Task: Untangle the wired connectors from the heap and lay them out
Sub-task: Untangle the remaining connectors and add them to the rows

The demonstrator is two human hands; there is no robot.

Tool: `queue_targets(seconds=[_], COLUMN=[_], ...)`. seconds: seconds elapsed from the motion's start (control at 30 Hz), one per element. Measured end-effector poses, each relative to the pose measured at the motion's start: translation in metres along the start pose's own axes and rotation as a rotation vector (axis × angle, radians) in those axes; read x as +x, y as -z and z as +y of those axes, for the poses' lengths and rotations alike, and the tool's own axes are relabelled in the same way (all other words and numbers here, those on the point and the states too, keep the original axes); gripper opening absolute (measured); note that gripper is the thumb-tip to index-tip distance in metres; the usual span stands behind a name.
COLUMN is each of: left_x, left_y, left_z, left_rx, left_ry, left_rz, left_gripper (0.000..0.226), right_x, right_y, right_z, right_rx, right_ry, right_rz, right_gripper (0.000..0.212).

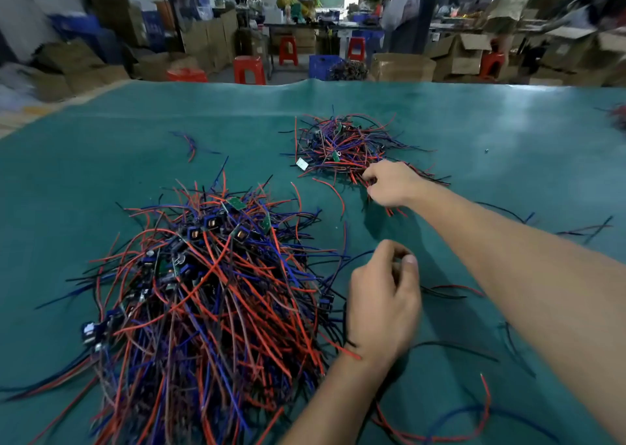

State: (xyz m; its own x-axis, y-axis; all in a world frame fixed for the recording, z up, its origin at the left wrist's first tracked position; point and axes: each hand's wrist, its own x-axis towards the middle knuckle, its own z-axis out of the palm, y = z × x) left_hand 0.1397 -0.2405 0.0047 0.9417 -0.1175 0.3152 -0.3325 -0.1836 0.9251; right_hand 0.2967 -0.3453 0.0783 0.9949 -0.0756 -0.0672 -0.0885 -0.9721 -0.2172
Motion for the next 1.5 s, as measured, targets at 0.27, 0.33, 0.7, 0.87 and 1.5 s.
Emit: queue_targets(seconds=[0.27,0.33,0.7,0.87,1.5], left_x=[0.000,0.000,0.000,0.000,0.001], left_y=[0.001,0.001,0.002,0.003,0.002], left_z=[-0.001,0.000,0.003,0.005,0.003], left_rx=[-0.013,-0.020,-0.137,-0.166,-0.135], left_ry=[0.016,0.017,0.086,0.145,0.050], left_rz=[0.003,0.011,0.128,0.069,-0.008], left_gripper=[0.013,0.013,0.031,0.042,0.022], right_x=[-0.024,-0.035,-0.173,-0.227,-0.160], right_y=[0.017,0.024,0.006,-0.020,-0.037], right_z=[0.013,0.022,0.051,0.043,0.050], right_rx=[0.262,0.291,0.682,0.560,1.309], right_ry=[0.005,0.009,0.193,0.308,0.070], right_rz=[0.287,0.337,0.400,0.321,0.139], right_gripper=[0.033,0.027,0.022,0.024,0.017])
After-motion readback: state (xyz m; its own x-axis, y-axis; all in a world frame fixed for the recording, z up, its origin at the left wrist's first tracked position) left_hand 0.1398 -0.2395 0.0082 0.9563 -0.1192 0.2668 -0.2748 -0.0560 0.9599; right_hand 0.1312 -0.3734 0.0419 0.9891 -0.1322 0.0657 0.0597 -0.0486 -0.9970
